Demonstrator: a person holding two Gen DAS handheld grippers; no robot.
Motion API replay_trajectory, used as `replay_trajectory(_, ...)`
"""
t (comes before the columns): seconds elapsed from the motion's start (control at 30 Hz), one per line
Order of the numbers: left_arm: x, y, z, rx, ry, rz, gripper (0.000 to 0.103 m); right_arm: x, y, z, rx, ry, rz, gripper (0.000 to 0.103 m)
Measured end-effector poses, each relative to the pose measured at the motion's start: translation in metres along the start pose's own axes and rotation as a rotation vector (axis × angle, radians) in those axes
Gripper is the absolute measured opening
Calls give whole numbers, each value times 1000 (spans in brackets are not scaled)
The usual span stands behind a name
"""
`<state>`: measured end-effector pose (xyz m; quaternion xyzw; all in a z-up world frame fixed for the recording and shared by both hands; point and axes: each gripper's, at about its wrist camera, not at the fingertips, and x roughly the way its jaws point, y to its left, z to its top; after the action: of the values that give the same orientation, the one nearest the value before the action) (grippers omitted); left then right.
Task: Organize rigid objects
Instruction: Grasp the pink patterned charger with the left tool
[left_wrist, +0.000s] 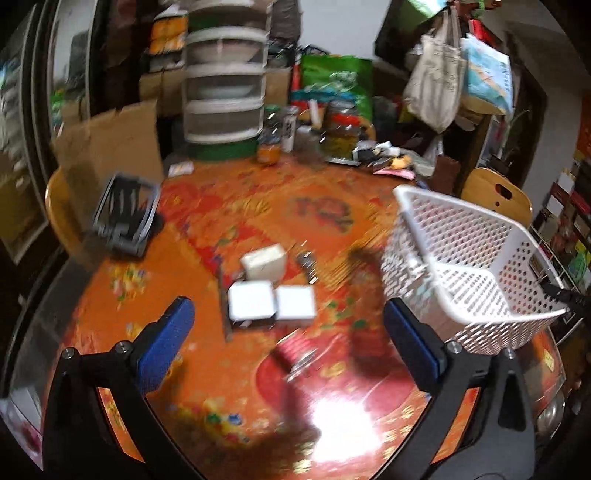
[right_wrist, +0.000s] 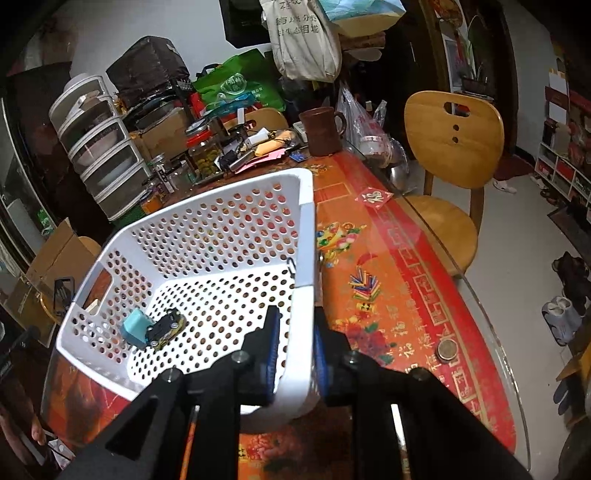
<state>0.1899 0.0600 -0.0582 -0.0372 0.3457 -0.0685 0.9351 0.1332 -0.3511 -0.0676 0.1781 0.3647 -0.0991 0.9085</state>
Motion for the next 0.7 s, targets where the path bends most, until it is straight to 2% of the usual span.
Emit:
replay_trajectory(0.13, 18, 15, -20, 2, 51, 28, 99, 0, 1, 1, -7, -15, -21, 13)
replay_trajectory(0.3, 44, 0, -31, 40, 82, 44, 99, 6, 2, 5, -16, -24, -55, 10)
replay_trajectory(0.43, 68, -9, -32, 60, 137, 64, 99, 10, 0, 9, -16, -21, -49, 9)
replay_trajectory(0.57, 82, -23, -45, 81, 178, 53, 88, 12, -1, 9, -18, -23, -44, 9)
replay_trajectory(0.63, 90, -29, -52, 94, 199, 56, 78, 15, -1, 11, -24, -18, -44, 9)
replay_trajectory(0.67, 97, -33, -56, 101, 216, 60, 67, 17, -2, 12, -25, -16, -42, 9)
replay_trajectory(0.7, 101, -34, -58, 102, 222, 62, 51, 19, -3, 13, -23, -13, -39, 8)
